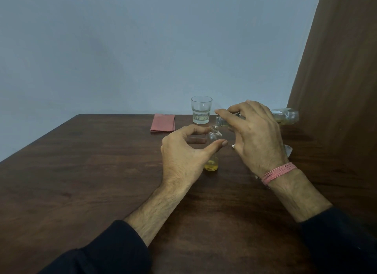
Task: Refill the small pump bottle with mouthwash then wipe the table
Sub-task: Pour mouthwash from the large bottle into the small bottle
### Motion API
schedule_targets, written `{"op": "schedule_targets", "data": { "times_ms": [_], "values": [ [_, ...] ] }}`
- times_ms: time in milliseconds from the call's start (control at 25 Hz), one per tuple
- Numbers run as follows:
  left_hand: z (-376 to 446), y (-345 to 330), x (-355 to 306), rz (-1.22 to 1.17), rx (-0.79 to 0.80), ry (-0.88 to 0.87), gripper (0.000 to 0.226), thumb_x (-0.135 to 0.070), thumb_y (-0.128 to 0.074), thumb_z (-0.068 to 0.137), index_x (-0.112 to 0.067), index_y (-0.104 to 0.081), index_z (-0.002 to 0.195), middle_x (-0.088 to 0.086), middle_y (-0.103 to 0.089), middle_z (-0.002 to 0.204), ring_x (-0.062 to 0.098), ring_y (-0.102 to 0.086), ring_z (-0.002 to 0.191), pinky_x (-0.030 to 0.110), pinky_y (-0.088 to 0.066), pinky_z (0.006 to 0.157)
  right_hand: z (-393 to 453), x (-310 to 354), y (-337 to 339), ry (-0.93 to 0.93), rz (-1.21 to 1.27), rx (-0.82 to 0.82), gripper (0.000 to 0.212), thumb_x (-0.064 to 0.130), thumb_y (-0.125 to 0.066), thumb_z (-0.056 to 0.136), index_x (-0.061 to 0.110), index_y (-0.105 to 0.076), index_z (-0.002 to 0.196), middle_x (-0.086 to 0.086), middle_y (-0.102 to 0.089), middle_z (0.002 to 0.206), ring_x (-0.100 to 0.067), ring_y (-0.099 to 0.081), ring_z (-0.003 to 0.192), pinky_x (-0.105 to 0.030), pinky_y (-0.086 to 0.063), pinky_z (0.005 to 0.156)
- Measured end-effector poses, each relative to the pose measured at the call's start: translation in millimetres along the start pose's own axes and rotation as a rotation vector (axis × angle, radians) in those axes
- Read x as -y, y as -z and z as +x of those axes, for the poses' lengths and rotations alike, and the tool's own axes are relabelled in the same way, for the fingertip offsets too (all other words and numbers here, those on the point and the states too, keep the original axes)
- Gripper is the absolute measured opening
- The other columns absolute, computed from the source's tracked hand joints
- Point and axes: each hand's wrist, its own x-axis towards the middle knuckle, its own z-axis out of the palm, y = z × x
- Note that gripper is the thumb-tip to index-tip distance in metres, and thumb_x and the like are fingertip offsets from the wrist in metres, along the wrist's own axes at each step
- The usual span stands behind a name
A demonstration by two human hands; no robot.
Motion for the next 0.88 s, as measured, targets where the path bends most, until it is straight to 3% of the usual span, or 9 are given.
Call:
{"op": "schedule_targets", "data": {
  "times_ms": [400,560,880],
  "values": [
    [-0.4,-0.6,-0.7,0.003,-0.003,-0.014,0.048,-0.065,-0.104,0.068,-0.038,-0.090,0.105,-0.022,-0.085,0.095,-0.009,-0.081,0.094,0.034,-0.070,0.093,-1.0,-0.1,-0.7,0.000,-0.002,0.000,0.072,-0.012,-0.085,0.075,0.016,-0.072,0.139,-0.010,-0.071,0.117,-0.035,-0.066,0.112,-0.052,-0.048,0.112],
    [-1.4,-0.6,-1.0,-0.007,-0.007,-0.012,0.045,-0.063,-0.105,0.068,-0.039,-0.089,0.103,-0.021,-0.085,0.091,-0.010,-0.081,0.089,0.026,-0.070,0.084,-1.5,-1.9,-2.2,0.004,0.014,-0.016,0.071,-0.012,-0.084,0.075,0.017,-0.072,0.139,-0.008,-0.070,0.117,-0.035,-0.065,0.112,-0.051,-0.047,0.112],
    [-0.8,-1.1,0.0,-0.010,-0.006,0.000,0.047,-0.063,-0.105,0.068,-0.038,-0.089,0.104,-0.020,-0.085,0.091,-0.007,-0.082,0.091,0.032,-0.072,0.086,-1.4,-2.2,-3.6,0.008,0.012,-0.016,0.070,-0.012,-0.084,0.076,0.017,-0.072,0.139,-0.008,-0.070,0.117,-0.034,-0.065,0.112,-0.050,-0.046,0.114]
  ]
}}
